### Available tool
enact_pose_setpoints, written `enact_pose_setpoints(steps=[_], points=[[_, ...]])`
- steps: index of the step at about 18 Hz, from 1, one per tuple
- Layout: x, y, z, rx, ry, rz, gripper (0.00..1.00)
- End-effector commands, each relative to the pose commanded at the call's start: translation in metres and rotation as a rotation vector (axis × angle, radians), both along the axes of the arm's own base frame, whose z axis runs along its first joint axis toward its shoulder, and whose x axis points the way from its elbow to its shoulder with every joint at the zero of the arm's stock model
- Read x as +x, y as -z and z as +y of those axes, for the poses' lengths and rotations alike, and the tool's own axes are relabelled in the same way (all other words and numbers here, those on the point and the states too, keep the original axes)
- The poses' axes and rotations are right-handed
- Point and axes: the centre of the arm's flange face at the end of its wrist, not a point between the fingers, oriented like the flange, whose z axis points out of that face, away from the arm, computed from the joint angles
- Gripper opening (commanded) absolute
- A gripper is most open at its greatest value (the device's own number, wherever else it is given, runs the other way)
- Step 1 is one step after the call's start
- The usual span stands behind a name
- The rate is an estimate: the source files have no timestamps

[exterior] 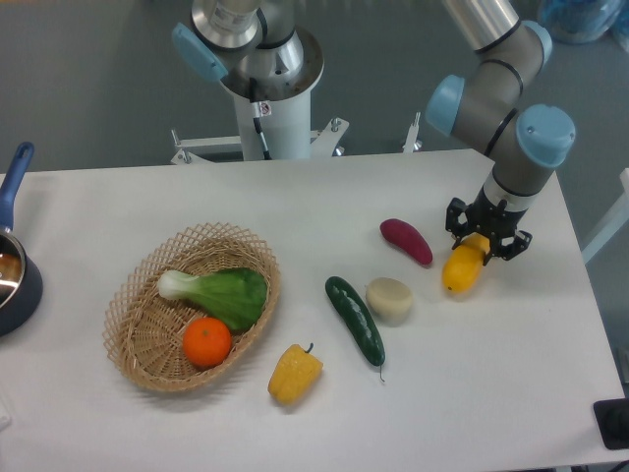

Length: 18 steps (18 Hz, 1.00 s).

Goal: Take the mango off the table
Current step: 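Close the gripper around the yellow mango, then lift the grasped mango up off the table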

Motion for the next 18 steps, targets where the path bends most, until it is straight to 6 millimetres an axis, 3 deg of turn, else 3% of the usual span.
enact_pose_setpoints(steps=[3, 7, 10, 16, 18], points=[[-0.001, -0.05, 0.005, 0.049, 0.005, 0.078, 0.24], [-0.004, -0.121, 0.025, 0.326, -0.037, 0.114, 0.24], [0.001, -0.165, 0.039, 0.441, -0.06, 0.136, 0.24], [0.034, -0.207, 0.103, 0.512, 0.052, 0.159, 0.24], [0.045, -0.223, 0.109, 0.568, 0.04, 0.142, 0.24]])
